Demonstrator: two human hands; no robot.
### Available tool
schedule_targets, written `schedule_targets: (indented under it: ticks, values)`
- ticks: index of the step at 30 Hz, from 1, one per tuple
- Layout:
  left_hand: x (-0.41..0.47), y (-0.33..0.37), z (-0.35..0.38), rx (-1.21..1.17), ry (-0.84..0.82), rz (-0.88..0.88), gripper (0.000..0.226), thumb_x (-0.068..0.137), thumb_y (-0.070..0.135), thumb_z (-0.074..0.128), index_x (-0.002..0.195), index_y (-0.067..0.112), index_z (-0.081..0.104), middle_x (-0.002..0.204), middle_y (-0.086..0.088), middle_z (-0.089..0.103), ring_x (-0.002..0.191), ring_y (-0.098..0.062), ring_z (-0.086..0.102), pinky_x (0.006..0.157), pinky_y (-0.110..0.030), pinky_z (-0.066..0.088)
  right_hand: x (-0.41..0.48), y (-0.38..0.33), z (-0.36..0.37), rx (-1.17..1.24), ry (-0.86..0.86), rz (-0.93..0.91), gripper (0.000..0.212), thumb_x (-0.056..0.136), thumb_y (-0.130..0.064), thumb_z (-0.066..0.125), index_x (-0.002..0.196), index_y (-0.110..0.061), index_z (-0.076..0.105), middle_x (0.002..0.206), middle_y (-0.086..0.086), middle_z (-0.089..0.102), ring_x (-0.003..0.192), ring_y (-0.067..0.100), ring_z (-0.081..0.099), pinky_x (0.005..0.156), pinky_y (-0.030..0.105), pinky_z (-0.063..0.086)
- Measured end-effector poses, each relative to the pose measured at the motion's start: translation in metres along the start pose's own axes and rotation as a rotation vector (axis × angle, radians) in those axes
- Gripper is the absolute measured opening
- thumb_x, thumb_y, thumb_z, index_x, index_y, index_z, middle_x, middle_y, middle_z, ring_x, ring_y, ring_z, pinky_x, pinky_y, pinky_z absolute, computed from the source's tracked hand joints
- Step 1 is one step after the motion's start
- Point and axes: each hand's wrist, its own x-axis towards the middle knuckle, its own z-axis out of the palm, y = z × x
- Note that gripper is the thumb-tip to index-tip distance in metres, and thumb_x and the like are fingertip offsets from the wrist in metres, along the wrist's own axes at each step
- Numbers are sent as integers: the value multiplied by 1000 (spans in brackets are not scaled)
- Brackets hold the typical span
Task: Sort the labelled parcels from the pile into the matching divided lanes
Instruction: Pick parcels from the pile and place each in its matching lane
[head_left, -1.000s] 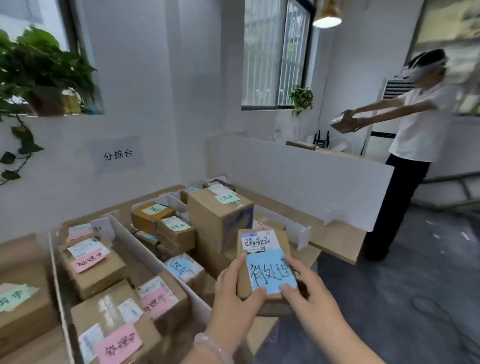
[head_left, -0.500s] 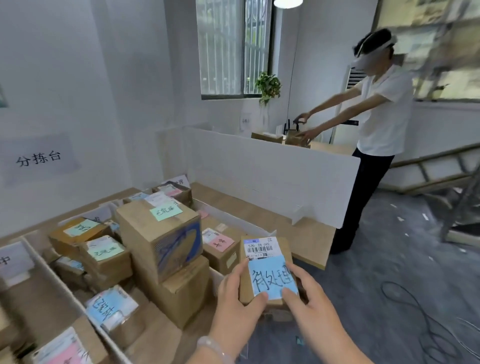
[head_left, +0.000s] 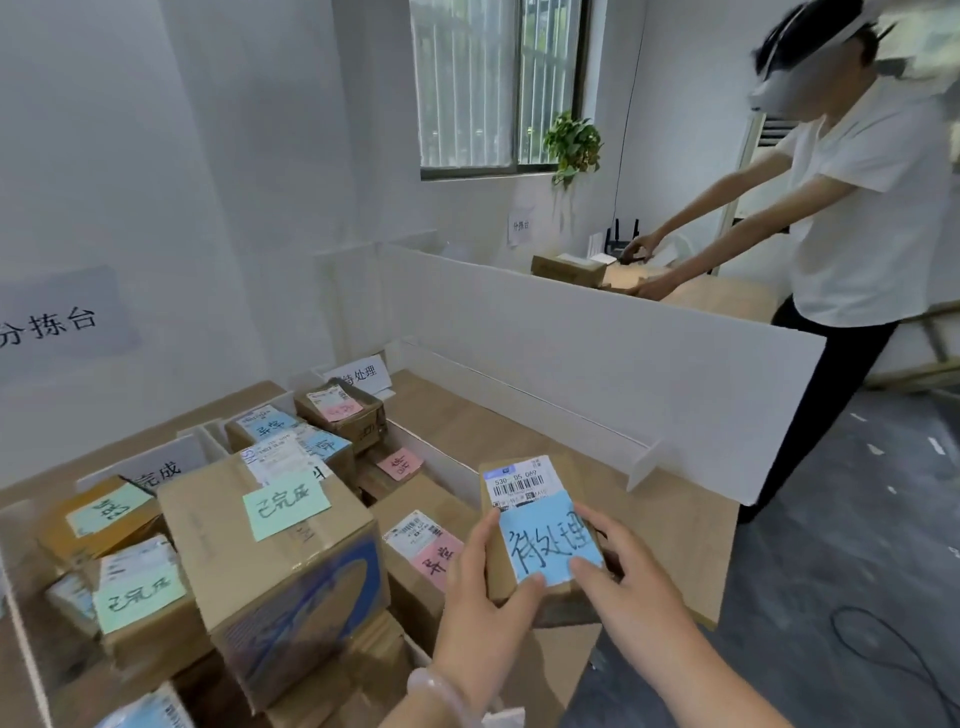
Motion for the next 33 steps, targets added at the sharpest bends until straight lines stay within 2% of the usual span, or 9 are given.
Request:
schedule_targets:
  ticks: [3, 7, 11, 14, 17, 20, 25, 28, 33]
  values:
    - [31, -3, 13, 29, 26, -15, 65, 80, 41, 72, 119, 73, 32, 132, 21, 44, 125, -7, 44, 105, -39, 44, 33, 10, -8, 47, -19, -2, 49, 91, -20, 60, 123, -56, 50, 128, -14, 55, 116, -1, 54, 84, 18, 51]
    - [70, -9, 38, 21, 75, 5, 65, 78, 41, 73, 127, 66, 38, 130, 29, 41, 126, -3, 45, 107, -34, 43, 89, 24, -25, 62, -105, -8, 49, 91, -22, 59, 121, -59, 50, 129, -16, 55, 113, -4, 55, 93, 28, 53]
    - [115, -8, 77, -52, 163, -31, 68, 71, 42, 75, 124, 69, 42, 136, 12, 50, 122, -10, 56, 100, -36, 51, 155, 33, -55, 52, -204, -46, 49, 91, -20, 58, 122, -58, 50, 130, -14, 55, 107, -8, 57, 73, 8, 49]
    - [146, -4, 109, -109, 254, -45, 69, 62, 45, 76, 123, 62, 50, 136, 8, 53, 120, -10, 57, 100, -37, 51, 200, 39, -80, 26, -292, -48, 49, 94, -21, 58, 128, -54, 46, 132, -11, 51, 113, -2, 55, 61, 6, 48]
    - [174, 4, 138, -151, 317, -42, 69, 59, 45, 75, 123, 58, 52, 131, 11, 59, 116, -7, 60, 99, -37, 52, 239, 47, -101, -16, -359, -97, 51, 92, -27, 60, 129, -58, 42, 134, -12, 48, 117, 2, 53, 75, 16, 54]
    - [196, 4, 159, -182, 390, -74, 64, 69, 32, 78, 123, 55, 52, 129, 10, 59, 113, -7, 62, 96, -35, 54, 275, 56, -111, -33, -420, -144, 51, 90, -33, 61, 122, -67, 42, 130, -18, 51, 118, 1, 53, 94, 30, 53]
    - [235, -13, 160, -120, 537, -151, 65, 64, 43, 76, 122, 61, 51, 134, 15, 53, 122, -9, 54, 103, -41, 48, 328, 67, -102, -57, -475, -170, 49, 90, -36, 61, 126, -63, 43, 137, -22, 46, 129, -2, 42, 106, 29, 41]
    - [272, -25, 144, -94, 571, -187, 63, 79, 28, 76, 126, 56, 47, 136, 12, 48, 123, -9, 50, 106, -41, 46, 364, 72, -87, -68, -529, -177, 50, 90, -35, 62, 122, -67, 42, 138, -28, 43, 130, -5, 39, 103, 25, 37]
    - [358, -63, 100, -56, 633, -254, 68, 75, 35, 74, 131, 55, 41, 133, 13, 50, 121, -10, 50, 107, -40, 44, 434, 74, -47, -144, -613, -186, 54, 87, -38, 62, 122, -73, 40, 142, -33, 38, 134, -11, 32, 115, 33, 32]
